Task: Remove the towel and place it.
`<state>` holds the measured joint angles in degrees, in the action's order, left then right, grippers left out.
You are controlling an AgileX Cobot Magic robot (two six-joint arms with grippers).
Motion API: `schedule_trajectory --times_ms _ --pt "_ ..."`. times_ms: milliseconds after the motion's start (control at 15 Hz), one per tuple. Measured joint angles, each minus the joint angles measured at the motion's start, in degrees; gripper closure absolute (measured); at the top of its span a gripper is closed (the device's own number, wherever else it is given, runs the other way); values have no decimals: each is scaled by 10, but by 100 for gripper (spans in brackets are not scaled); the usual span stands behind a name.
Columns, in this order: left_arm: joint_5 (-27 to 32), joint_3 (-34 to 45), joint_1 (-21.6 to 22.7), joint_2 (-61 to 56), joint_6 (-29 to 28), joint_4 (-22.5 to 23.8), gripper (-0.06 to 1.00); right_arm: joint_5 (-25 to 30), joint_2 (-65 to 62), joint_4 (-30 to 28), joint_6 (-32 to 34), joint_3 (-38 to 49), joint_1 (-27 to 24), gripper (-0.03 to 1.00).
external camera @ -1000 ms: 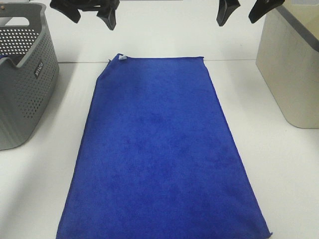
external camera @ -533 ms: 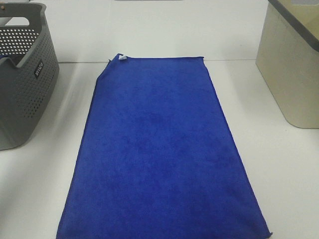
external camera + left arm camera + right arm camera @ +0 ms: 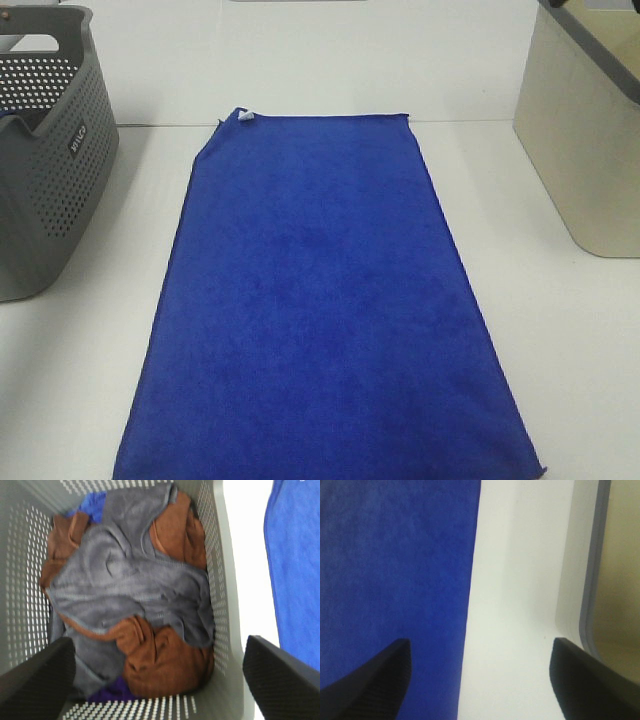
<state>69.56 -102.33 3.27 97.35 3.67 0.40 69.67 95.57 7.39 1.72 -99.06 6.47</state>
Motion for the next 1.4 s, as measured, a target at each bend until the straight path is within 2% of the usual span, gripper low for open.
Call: schedule_trajectory --times_ms 267,533,733,867,1067,1267,1400 --pt "1 201 0 -183 2 -1 9 1 -202 0 4 202 0 22" --pt "-5 348 0 -364 3 -1 9 1 -382 -1 5 351 0 22" --pt "-10 431 0 -473 3 3 9 1 -501 -1 13 439 0 22" --pt "-32 477 0 -541 2 22 9 2 -579 -1 13 490 0 22" --pt "-54 536 0 -622 2 29 9 2 -680 -2 -6 552 0 22" --pt "-107 607 0 -694 -10 70 9 2 -776 -2 -41 599 0 22" --pt "-119 640 0 -741 -18 72 9 2 -837 -3 -52 626 0 22"
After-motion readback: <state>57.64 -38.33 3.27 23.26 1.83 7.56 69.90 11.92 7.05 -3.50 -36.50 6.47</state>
